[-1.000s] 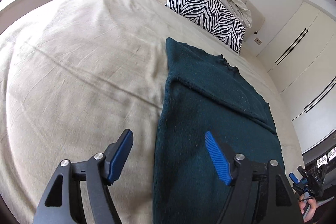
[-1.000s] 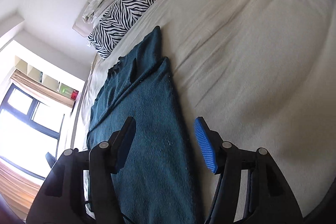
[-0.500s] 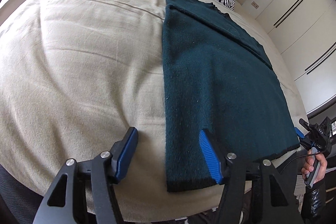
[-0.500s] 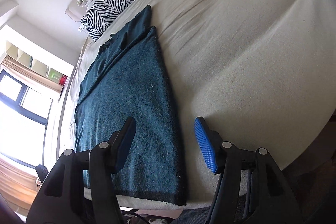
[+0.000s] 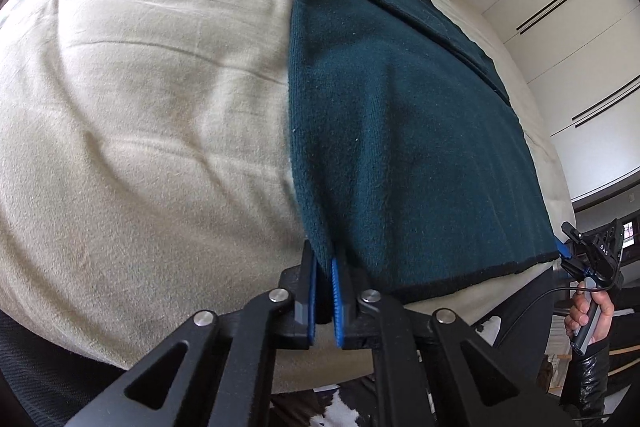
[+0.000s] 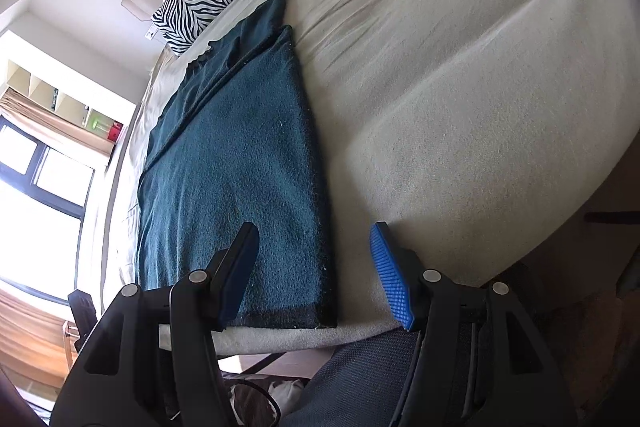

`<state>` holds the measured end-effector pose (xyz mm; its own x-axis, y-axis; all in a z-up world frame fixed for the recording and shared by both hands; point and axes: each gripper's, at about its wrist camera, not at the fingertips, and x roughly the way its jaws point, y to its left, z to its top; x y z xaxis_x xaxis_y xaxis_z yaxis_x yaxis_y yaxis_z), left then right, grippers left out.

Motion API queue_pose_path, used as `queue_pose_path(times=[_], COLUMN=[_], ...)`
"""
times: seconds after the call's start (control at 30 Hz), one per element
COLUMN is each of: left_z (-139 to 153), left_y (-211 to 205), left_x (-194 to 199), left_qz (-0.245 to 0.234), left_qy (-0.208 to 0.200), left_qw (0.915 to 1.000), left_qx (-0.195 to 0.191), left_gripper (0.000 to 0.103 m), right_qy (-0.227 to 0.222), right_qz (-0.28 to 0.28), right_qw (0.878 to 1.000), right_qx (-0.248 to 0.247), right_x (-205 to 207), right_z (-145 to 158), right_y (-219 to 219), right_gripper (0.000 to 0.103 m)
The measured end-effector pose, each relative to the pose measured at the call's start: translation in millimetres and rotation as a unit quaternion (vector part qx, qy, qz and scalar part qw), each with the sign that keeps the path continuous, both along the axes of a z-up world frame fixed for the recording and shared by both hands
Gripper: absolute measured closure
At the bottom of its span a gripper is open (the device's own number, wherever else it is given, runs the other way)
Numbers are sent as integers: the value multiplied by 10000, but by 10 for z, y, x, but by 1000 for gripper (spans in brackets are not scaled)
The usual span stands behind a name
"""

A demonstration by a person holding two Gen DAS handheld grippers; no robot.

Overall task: Fold small clothes
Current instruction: 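Grasp the sweater hem with the left gripper and lift it toward the collar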

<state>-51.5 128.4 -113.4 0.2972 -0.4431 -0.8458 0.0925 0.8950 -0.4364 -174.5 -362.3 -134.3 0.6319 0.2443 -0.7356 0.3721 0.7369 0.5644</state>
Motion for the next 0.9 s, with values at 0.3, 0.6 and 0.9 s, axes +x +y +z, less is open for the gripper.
queue_pose_path(times=[0.3, 0.6, 0.9], left_z=[37, 105, 313], left_y=[108, 142, 307], left_x=[-6, -15, 29], left_qz=[111, 148, 394], left_qy=[-38, -124, -284], left_qw=[9997, 9989, 9928], left_qx=[-216, -424, -1092], left_gripper=[95, 96, 96], right_qy=[357, 580, -56], right_qz=[233, 411, 456], right_qw=[9989, 9975, 9982], right_qx=[-183, 51, 379], right_x=[-55, -28, -3], right_z=[20, -63, 173], right_y=[73, 134, 164], right_gripper=[48, 73, 96])
